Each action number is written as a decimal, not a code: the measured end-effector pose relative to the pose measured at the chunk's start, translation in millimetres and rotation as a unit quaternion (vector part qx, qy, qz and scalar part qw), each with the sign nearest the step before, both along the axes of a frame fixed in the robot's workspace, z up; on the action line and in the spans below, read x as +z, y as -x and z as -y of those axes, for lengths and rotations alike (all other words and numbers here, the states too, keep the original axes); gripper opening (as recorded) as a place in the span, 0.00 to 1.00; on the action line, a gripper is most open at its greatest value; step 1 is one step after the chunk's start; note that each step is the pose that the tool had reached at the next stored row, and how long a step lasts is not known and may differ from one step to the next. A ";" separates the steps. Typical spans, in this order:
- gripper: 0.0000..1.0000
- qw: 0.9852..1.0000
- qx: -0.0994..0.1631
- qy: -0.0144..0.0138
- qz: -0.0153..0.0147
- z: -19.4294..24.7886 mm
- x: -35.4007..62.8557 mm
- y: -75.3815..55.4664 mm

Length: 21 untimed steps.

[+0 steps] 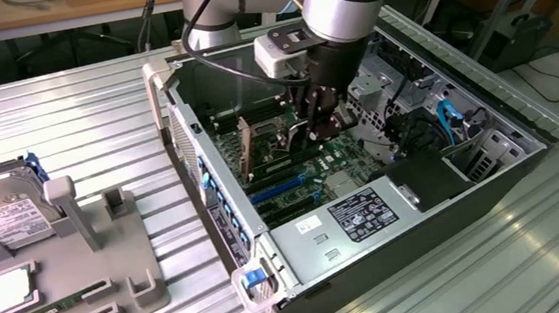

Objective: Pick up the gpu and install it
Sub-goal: 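Insert the gpu into the slot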

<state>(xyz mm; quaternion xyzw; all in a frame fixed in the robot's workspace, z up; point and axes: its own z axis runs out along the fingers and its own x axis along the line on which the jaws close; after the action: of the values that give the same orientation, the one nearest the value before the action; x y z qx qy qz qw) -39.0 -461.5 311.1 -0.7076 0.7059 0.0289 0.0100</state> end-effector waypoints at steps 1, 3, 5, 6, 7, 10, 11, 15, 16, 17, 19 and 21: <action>0.27 1.000 0.000 0.000 0.000 0.0 -0.3 0.0; 0.27 1.000 0.000 0.000 0.000 0.0 -0.7 0.0; 0.27 1.000 0.000 0.000 0.000 0.0 -1.2 0.0; 0.27 1.000 0.000 0.000 0.000 0.0 -1.4 0.0; 0.27 1.000 0.000 0.000 0.000 0.0 -1.6 0.0; 0.27 1.000 0.000 0.000 0.000 0.0 -3.4 0.0; 0.27 1.000 0.000 0.000 0.000 0.0 -4.9 0.0; 0.27 1.000 0.000 0.000 0.000 0.0 -9.8 0.0; 0.27 1.000 0.000 -0.001 0.000 0.0 -10.6 0.0; 0.27 1.000 0.000 -0.001 0.000 0.0 -11.3 0.0; 0.27 1.000 0.000 -0.003 0.000 0.0 -12.6 0.0; 0.27 1.000 0.000 -0.003 0.000 0.0 -14.6 0.0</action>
<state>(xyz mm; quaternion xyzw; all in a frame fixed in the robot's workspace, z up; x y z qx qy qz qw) -39.0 -461.5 296.6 -0.7076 0.7058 0.0312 0.0122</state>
